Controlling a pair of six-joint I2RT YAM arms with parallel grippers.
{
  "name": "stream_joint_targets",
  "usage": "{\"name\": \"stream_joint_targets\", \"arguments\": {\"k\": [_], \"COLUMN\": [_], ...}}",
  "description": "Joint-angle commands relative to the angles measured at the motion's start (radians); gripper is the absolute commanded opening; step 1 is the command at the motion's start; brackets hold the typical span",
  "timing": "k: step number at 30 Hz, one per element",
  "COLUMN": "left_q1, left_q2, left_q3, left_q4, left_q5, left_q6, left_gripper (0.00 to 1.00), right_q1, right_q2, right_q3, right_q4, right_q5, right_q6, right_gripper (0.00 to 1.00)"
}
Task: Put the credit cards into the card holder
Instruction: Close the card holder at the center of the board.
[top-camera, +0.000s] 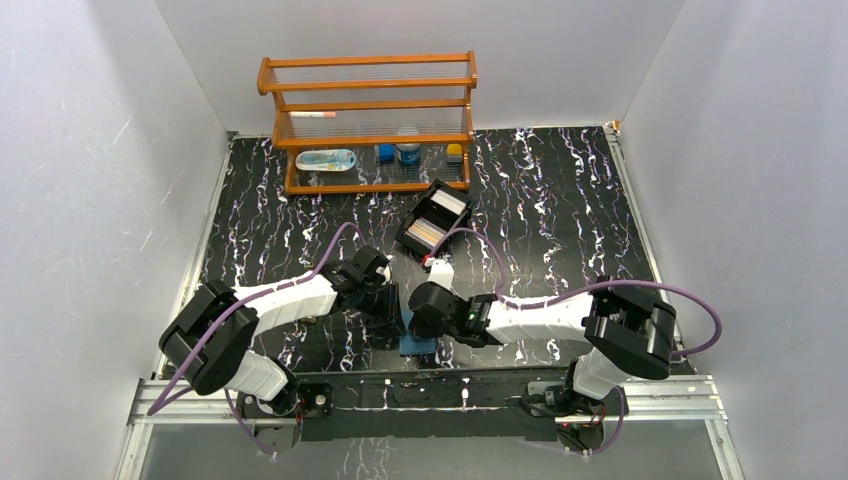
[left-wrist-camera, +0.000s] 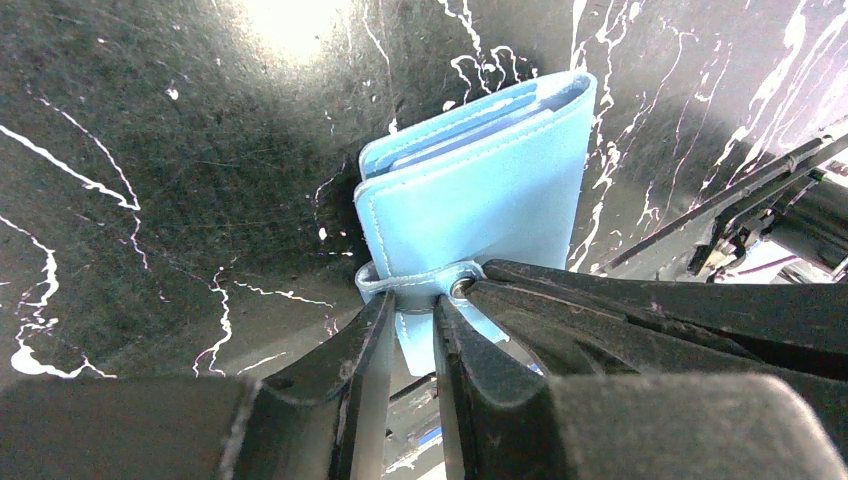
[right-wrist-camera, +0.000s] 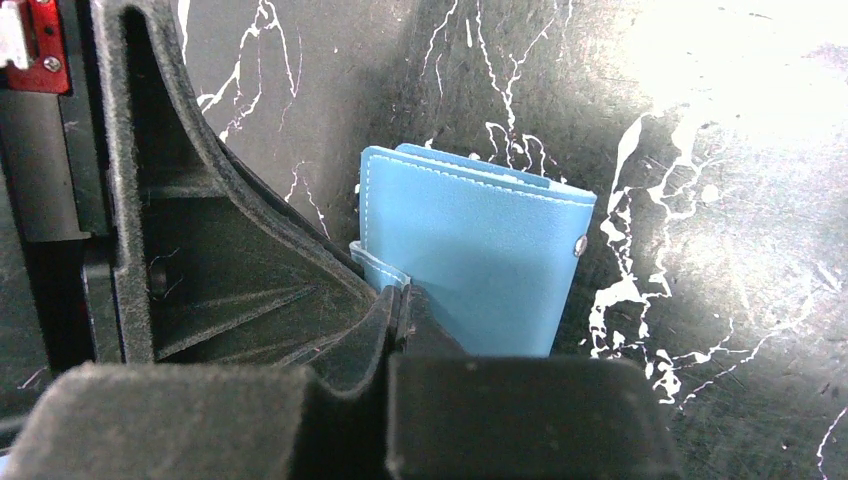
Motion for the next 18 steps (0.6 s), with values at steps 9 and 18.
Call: {"name": "stream_joint_targets", "arguments": {"k": [9,18], "left_q1": [-0.021,-0.020], "left_q2": [0.070,0.082], "left_q3": [-0.034,-0.012], "left_q4": [-0.117,-0.115], "left_q5": [-0.138,-0.126], "left_q6": [0.019,0.014], "left_gripper": [0.20,0.20], "right_q1": [0.101,0.124], "right_q2": [0.126,0.152], "right_q3": [-0.108,-0.144], "right_q4": [-0.273,-0.280], "right_q5": [0.002,0.006], "right_q6": [0.093,0.144], "right_gripper": [0.00,0.00]}}
